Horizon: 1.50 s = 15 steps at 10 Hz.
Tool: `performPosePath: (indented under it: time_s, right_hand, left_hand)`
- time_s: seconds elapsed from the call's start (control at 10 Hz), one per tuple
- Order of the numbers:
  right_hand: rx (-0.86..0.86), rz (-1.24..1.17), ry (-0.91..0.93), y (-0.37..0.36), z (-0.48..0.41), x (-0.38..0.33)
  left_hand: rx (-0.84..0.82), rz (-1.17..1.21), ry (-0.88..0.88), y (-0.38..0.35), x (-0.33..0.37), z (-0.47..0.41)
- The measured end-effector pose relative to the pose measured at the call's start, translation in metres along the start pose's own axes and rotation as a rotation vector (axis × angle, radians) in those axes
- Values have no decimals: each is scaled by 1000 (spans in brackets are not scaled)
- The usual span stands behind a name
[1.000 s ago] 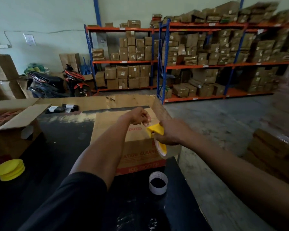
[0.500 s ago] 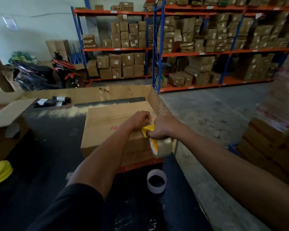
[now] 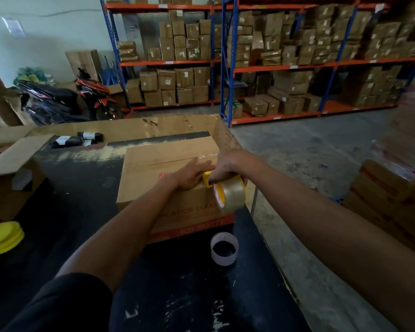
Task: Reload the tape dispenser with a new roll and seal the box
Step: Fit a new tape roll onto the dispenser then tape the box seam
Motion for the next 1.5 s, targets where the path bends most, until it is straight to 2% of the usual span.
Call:
performPosePath:
  time_s: [0.2, 0.4, 0.5, 0.7, 1.1, 1.2, 1.3, 1.4, 1.5]
  right_hand:
    - [23, -20, -19, -9, 18, 8]
    - [9, -11, -46, -25, 28, 14]
    - [79, -3, -47, -38, 32, 13]
    - [155, -28, -36, -45, 41, 14]
    - [99, -88, -43, -62, 23, 26]
    - [41, -92, -59, -60, 13, 33]
    - [-113, -326, -122, -59, 2, 43]
    - [-441, -499, -186, -88, 1, 53]
    - [-569, -594, -149, -115, -10, 61]
  left_hand:
    - [-85, -152, 83, -1, 5, -2]
    - [-83, -208, 162, -3, 16, 5]
    - [-61, -214, 198, -5, 17, 9]
    - [-61, -229, 201, -6, 17, 8]
    - [-57, -230, 193, -6, 15, 7]
    - [-61, -227, 191, -8, 15, 6]
    - [-52, -221, 196, -7, 13, 5]
    - [-76, -212, 193, -9, 14, 8]
    - [-73, -213, 193, -4, 13, 4]
Point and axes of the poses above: each hand's wrist, its own z-axis away from the middle knuckle, its own y-axis out of the back of the hand, x = y × z, the point moved 4 cm from there along -z, towards the middle knuckle, and after that the axes turned 8 degrees about x, right-handed, at the moved point
